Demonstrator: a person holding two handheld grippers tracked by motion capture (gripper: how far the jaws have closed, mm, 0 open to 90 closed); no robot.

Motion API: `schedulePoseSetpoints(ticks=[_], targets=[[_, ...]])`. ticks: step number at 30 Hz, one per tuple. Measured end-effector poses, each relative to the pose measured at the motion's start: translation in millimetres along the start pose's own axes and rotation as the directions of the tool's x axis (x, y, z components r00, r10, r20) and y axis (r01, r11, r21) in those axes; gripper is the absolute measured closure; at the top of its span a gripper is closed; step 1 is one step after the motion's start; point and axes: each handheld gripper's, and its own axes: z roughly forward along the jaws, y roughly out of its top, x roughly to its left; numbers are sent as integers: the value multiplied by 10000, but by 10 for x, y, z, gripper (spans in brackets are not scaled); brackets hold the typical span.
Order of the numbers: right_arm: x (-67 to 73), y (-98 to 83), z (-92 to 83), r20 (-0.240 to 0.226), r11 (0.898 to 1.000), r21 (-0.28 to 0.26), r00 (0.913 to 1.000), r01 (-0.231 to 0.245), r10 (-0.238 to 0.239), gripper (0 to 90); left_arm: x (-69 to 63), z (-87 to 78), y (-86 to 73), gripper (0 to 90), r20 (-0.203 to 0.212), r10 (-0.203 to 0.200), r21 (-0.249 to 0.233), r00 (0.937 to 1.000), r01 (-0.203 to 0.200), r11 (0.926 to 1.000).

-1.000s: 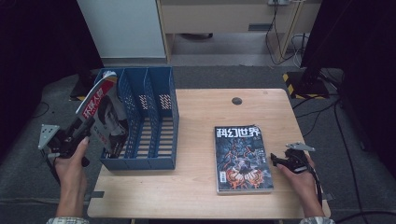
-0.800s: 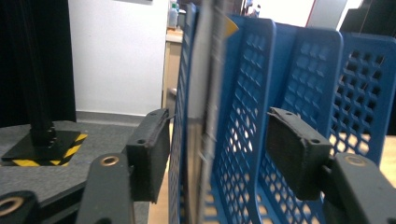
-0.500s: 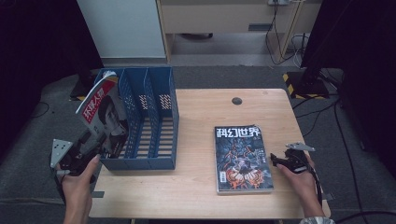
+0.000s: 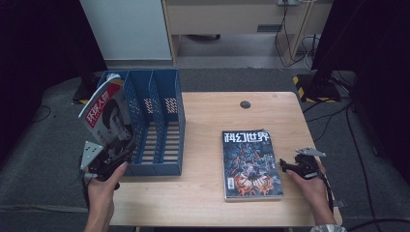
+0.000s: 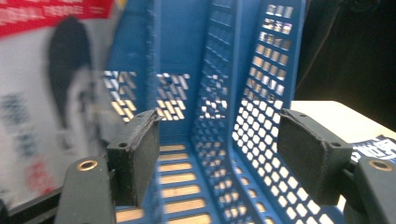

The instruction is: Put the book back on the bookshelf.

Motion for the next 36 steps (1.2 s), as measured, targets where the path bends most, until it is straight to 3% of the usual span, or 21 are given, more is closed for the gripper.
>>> schedulePoseSetpoints(ticks=[11,20,25,33,36], targets=[[-11,11,3,75,9999,110,9999,-68,67,197,-428,361,-83,270,922,-116,434,9957,76,9990],[-36,42,-57,264,9999,-110,9996,-116,119,221,-794,596,-171,253,1624,-143,743,9866,22,9972],[-14,79,-116,203,9991,-407,9997,-125,133,302,-1025,716,-245,251,2002,-80,993,9797,-121,9950],[51,145,-224,-249,9960,-891,9997,31,-54,484,-1451,919,-399,250,2714,68,1405,9624,-466,9890],[85,163,-253,-370,9940,-1081,9991,175,-216,549,-1608,987,-482,251,2953,269,1616,9550,-777,9838]])
